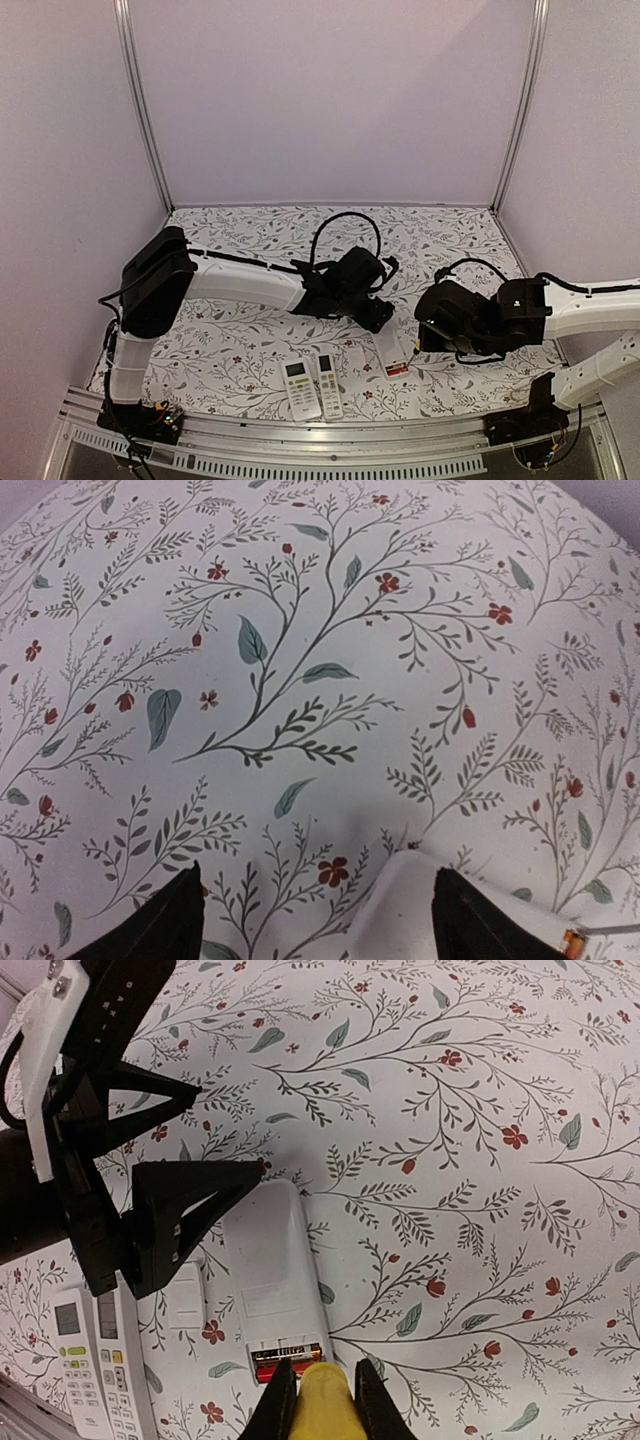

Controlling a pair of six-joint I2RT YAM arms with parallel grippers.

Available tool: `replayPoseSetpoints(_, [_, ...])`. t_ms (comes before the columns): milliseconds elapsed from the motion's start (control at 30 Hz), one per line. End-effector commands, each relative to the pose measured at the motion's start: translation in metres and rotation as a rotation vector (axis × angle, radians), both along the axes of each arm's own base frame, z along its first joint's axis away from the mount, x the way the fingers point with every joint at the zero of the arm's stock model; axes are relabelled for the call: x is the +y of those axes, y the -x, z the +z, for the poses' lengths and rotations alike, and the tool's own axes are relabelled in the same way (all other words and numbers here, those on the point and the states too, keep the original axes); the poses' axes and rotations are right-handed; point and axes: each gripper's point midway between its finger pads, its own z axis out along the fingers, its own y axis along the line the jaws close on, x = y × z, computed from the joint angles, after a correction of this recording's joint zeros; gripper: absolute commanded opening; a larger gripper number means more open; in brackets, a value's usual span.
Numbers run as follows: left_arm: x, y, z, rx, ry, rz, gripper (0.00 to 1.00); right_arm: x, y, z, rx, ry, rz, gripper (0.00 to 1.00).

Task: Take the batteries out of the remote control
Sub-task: Hold the remote control without the battery cover at the center of the board.

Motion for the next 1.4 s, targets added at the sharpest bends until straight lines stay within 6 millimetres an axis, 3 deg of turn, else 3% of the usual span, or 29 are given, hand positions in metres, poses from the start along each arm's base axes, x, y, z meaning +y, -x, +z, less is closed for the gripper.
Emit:
replayPoseSetpoints(0, [-0.009, 0.001, -0.001, -0.034, -0.033, -0.02, 0.78, 0.003, -0.003, 0.005, -0.022, 0.007, -0.032, 0.0])
replayPoseSetpoints(533, [-0.009, 0.024, -0.022, 0.019, -0.034, -0.095, 0.77, 0.009, -0.005, 0.011, -0.058, 0.013, -0.006, 0.0])
replayPoseSetpoints(1000, [0.002, 0.033, -0.038, 0.009, -0.085, -0.118, 0.73, 0.019, -0.003, 0.006, -0.06, 0.084, 0.068, 0.0])
replayPoseSetpoints(1367, [0.006, 0.037, -0.046, 0.004, -0.112, -0.131, 0.68, 0.018, -0.005, 0.014, -0.073, 0.161, 0.08, 0.0])
